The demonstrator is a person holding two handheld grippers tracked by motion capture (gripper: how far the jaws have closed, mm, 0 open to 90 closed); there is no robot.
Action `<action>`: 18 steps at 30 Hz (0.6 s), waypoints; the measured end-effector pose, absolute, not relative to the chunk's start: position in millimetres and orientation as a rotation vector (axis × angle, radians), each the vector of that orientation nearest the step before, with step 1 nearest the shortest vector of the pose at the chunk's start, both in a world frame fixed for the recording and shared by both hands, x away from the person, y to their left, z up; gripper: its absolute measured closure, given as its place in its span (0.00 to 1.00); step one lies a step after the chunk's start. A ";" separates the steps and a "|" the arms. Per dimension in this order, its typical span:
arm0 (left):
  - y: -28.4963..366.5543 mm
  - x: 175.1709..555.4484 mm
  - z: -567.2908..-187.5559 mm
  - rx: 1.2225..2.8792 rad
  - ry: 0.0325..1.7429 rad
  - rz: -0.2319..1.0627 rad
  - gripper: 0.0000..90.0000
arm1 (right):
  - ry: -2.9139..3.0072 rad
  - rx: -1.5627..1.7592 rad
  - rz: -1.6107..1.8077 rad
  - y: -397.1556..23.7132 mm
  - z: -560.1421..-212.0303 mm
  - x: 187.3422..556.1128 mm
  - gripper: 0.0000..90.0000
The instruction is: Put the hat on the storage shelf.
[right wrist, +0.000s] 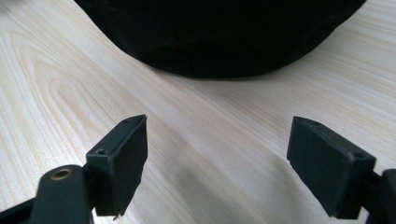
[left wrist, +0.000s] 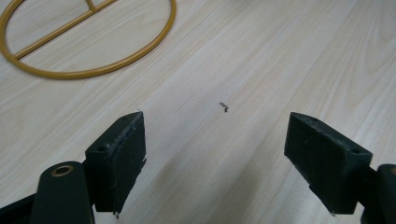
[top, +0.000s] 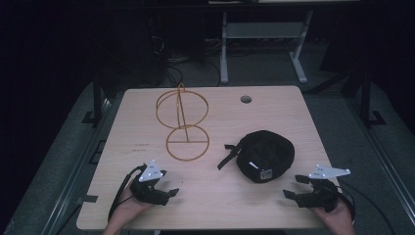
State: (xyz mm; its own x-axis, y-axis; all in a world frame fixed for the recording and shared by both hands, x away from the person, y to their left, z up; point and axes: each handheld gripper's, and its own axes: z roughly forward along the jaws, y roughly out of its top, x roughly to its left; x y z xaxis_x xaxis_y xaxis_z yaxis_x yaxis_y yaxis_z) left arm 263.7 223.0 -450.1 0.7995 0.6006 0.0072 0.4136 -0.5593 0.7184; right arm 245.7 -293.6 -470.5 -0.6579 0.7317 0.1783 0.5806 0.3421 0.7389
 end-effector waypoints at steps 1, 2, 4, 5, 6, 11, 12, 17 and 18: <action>220.8 263.2 -448.6 2.242 0.739 0.318 0.23 | 2.419 1.198 1.210 -293.0 -470.4 245.4 0.22; 220.8 263.2 -448.6 2.242 0.739 0.318 0.23 | 2.419 1.198 1.210 -293.0 -470.4 245.4 0.22; 215.9 261.4 -445.8 2.239 0.734 0.294 0.23 | 2.414 1.198 1.214 -293.5 -469.8 244.2 0.22; 215.9 261.4 -445.8 2.239 0.734 0.294 0.23 | 2.407 1.202 1.213 -293.3 -468.8 243.4 0.22; 213.4 260.3 -444.7 2.241 0.729 0.288 0.23 | 2.407 1.202 1.213 -293.3 -468.8 243.4 0.22; 204.4 259.0 -439.2 2.236 0.709 0.272 0.23 | 2.401 1.190 1.223 -292.4 -467.1 244.0 0.22; 201.4 258.8 -436.5 2.228 0.709 0.266 0.23 | 2.402 1.189 1.223 -292.3 -467.2 244.0 0.21; 191.9 260.5 -429.2 2.229 0.689 0.271 0.21 | 2.394 1.184 1.243 -294.9 -465.3 243.8 0.21; 190.3 261.6 -427.0 2.239 0.673 0.269 0.21 | 2.391 1.185 1.247 -295.6 -464.9 243.7 0.21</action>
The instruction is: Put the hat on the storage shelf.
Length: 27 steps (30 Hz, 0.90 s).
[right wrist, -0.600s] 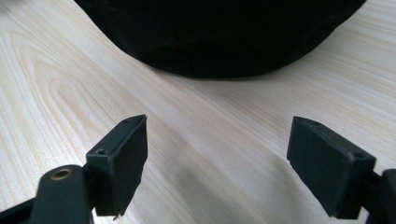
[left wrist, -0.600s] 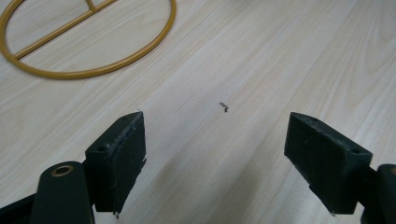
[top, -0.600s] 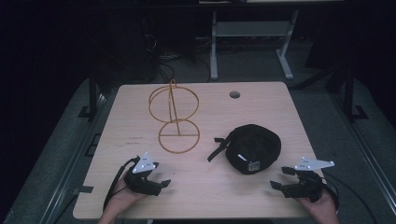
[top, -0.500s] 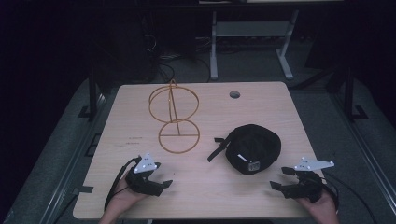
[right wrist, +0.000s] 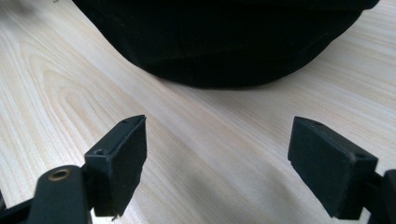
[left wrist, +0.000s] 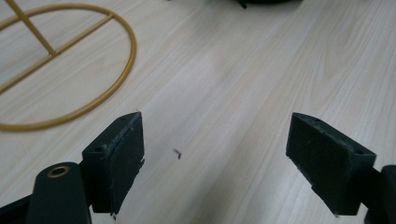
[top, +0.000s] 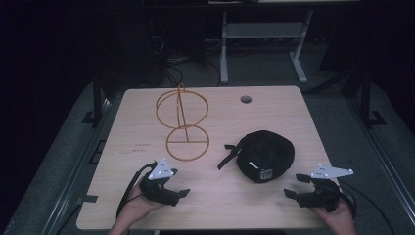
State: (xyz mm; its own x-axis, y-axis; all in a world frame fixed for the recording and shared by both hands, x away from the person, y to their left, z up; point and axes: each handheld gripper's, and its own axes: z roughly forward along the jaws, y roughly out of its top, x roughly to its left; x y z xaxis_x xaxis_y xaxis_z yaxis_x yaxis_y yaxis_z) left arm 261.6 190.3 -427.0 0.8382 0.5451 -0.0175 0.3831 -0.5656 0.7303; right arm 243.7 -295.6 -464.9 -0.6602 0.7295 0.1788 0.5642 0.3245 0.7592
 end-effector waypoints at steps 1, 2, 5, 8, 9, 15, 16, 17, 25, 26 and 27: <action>186.9 262.3 -424.3 2.242 0.663 0.265 0.21 | 2.386 1.183 1.252 -296.6 -464.8 243.3 0.21; 184.1 262.9 -421.7 2.247 0.650 0.267 0.21 | 2.382 1.188 1.257 -298.1 -464.8 243.0 0.21; 175.3 264.0 -413.8 2.252 0.614 0.260 0.21 | 2.380 1.188 1.257 -298.3 -465.1 243.5 0.21; 161.7 265.7 -402.8 2.264 0.565 0.245 0.21 | 2.381 1.185 1.255 -297.9 -465.5 243.6 0.21; 161.7 265.7 -402.8 2.264 0.565 0.245 0.21 | 2.381 1.185 1.255 -297.9 -465.5 243.6 0.21; 142.4 269.8 -387.9 2.274 0.502 0.213 0.21 | 2.378 1.187 1.264 -297.9 -464.5 242.5 0.21; 139.4 270.3 -385.9 2.275 0.497 0.210 0.21 | 2.378 1.186 1.265 -298.0 -464.3 242.5 0.21; 136.7 271.0 -383.9 2.275 0.488 0.208 0.21 | 2.377 1.183 1.266 -298.3 -464.1 242.5 0.21; 117.8 275.1 -376.5 2.283 0.442 0.180 0.22 | 2.369 1.181 1.278 -300.5 -463.8 242.1 0.21; 115.9 275.5 -375.7 2.290 0.433 0.179 0.22 | 2.365 1.179 1.281 -300.6 -463.2 242.4 0.21; 113.9 275.4 -375.6 2.287 0.434 0.177 0.22 | 2.365 1.179 1.281 -300.6 -463.2 242.4 0.21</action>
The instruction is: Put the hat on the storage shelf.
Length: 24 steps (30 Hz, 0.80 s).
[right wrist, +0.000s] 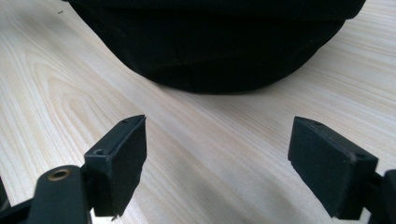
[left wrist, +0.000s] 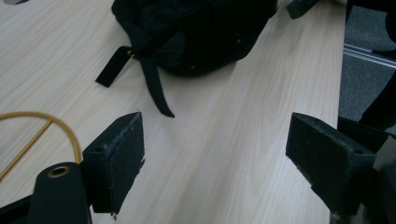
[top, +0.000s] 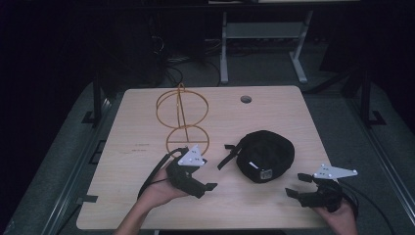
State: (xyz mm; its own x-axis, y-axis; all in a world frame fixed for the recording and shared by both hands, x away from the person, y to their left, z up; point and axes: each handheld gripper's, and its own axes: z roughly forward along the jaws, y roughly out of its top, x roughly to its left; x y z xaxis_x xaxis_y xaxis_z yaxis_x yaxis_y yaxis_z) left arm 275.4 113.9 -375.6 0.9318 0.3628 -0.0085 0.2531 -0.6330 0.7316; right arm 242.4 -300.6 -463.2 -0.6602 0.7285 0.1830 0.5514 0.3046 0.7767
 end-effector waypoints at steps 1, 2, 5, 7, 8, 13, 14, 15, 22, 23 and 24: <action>110.1 275.9 -375.0 2.286 0.428 0.172 0.22 | 2.364 1.179 1.283 -300.7 -463.2 242.4 0.21; 108.9 276.2 -374.5 2.291 0.424 0.173 0.22 | 2.365 1.182 1.284 -300.5 -463.8 242.3 0.21; 99.3 276.6 -371.4 2.294 0.408 0.170 0.22 | 2.372 1.179 1.278 -300.3 -463.1 241.5 0.22; 93.5 276.7 -369.0 2.297 0.385 0.169 0.22 | 2.367 1.176 1.278 -300.5 -462.9 241.6 0.22; 90.5 277.0 -368.0 2.298 0.377 0.170 0.22 | 2.364 1.180 1.282 -300.7 -462.3 241.5 0.22; 74.5 280.8 -364.0 2.302 0.343 0.162 0.23 | 2.366 1.179 1.282 -300.7 -463.1 241.6 0.22; 71.3 281.3 -363.1 2.304 0.331 0.159 0.23 | 2.364 1.179 1.280 -300.8 -463.0 241.4 0.22; 68.0 281.4 -362.2 2.302 0.323 0.156 0.23 | 2.362 1.180 1.283 -301.1 -462.6 241.4 0.22; 47.1 287.4 -358.9 2.317 0.283 0.124 0.25 | 2.369 1.174 1.284 -300.9 -463.0 241.8 0.22; 44.6 289.1 -358.9 2.321 0.279 0.102 0.26 | 2.366 1.177 1.288 -301.4 -462.4 241.8 0.21; 42.0 290.1 -359.1 2.324 0.279 0.096 0.26 | 2.366 1.177 1.288 -301.4 -462.4 241.8 0.21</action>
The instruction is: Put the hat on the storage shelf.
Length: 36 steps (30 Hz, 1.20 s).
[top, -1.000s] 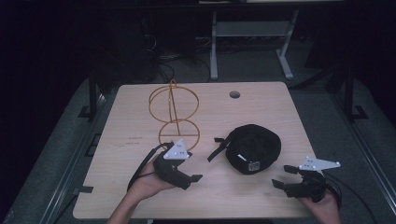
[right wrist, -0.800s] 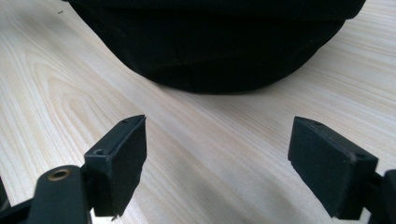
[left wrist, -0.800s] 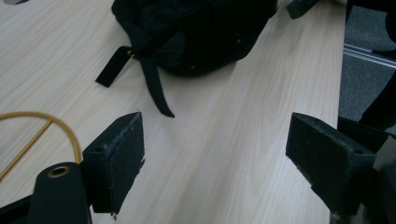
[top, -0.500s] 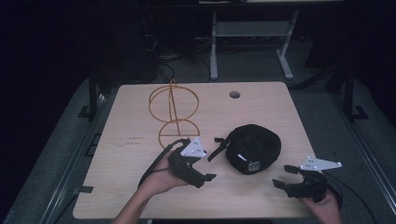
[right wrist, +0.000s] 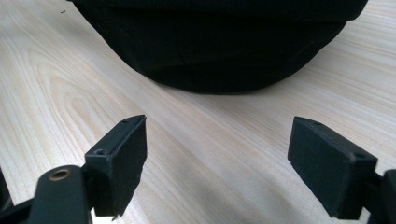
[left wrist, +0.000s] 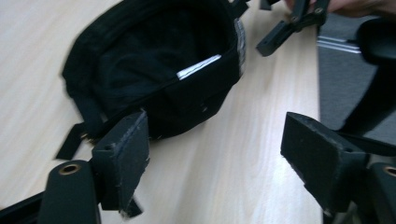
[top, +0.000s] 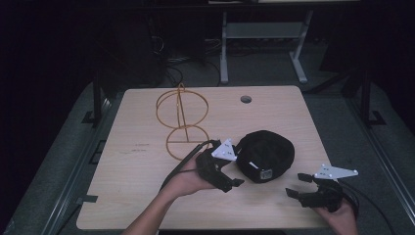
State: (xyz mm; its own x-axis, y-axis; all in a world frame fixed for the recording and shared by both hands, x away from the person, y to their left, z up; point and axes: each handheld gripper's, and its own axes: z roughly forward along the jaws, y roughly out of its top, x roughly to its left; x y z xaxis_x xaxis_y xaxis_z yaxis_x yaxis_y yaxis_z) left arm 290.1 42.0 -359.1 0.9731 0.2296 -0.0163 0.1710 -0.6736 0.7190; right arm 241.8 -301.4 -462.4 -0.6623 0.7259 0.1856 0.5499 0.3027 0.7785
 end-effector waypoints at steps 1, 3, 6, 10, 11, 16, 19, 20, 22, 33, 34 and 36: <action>39.4 291.1 -359.5 2.332 0.269 0.096 0.27 | 2.361 1.173 1.296 -301.9 -462.2 241.9 0.21; 33.5 292.5 -360.1 2.344 0.258 0.098 0.27 | 2.361 1.172 1.296 -301.9 -462.2 241.8 0.21; 23.9 294.1 -358.6 2.349 0.239 0.109 0.27 | 2.375 1.156 1.284 -301.3 -462.7 241.2 0.22; 11.8 296.1 -356.0 2.348 0.205 0.102 0.28 | 2.369 1.161 1.294 -301.4 -461.8 242.0 0.22; 8.1 297.0 -355.6 2.352 0.197 0.100 0.28 | 2.369 1.162 1.295 -301.3 -462.1 242.2 0.21; -4.7 299.3 -353.5 2.359 0.155 0.086 0.33 | 2.371 1.159 1.289 -302.2 -462.6 241.8 0.22; -12.4 301.1 -354.6 2.375 0.143 0.082 0.35 | 2.371 1.159 1.292 -302.5 -462.9 241.7 0.22; -14.8 302.0 -355.1 2.387 0.135 0.079 0.36 | 2.374 1.161 1.289 -302.4 -462.9 241.2 0.22; -18.4 303.3 -356.0 2.390 0.131 0.076 0.39 | 2.377 1.156 1.288 -302.5 -462.7 240.9 0.22; -35.0 309.5 -370.1 2.463 0.107 0.032 0.41 | 2.376 1.157 1.287 -302.1 -462.9 241.7 0.22; -36.0 310.5 -371.0 2.472 0.107 0.033 0.42 | 2.376 1.157 1.289 -302.2 -463.2 241.8 0.22; -37.3 312.6 -374.0 2.484 0.106 0.024 0.46 | 2.378 1.153 1.283 -301.9 -463.5 241.5 0.22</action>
State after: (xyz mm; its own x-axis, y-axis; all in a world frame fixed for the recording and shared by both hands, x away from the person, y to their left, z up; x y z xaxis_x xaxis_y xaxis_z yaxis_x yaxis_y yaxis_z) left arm 312.6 -37.3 -374.0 0.9966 0.0821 -0.0087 0.0704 -0.7899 0.6092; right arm 241.5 -301.9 -463.5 -0.6743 0.7173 0.1756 0.5406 0.3175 0.7791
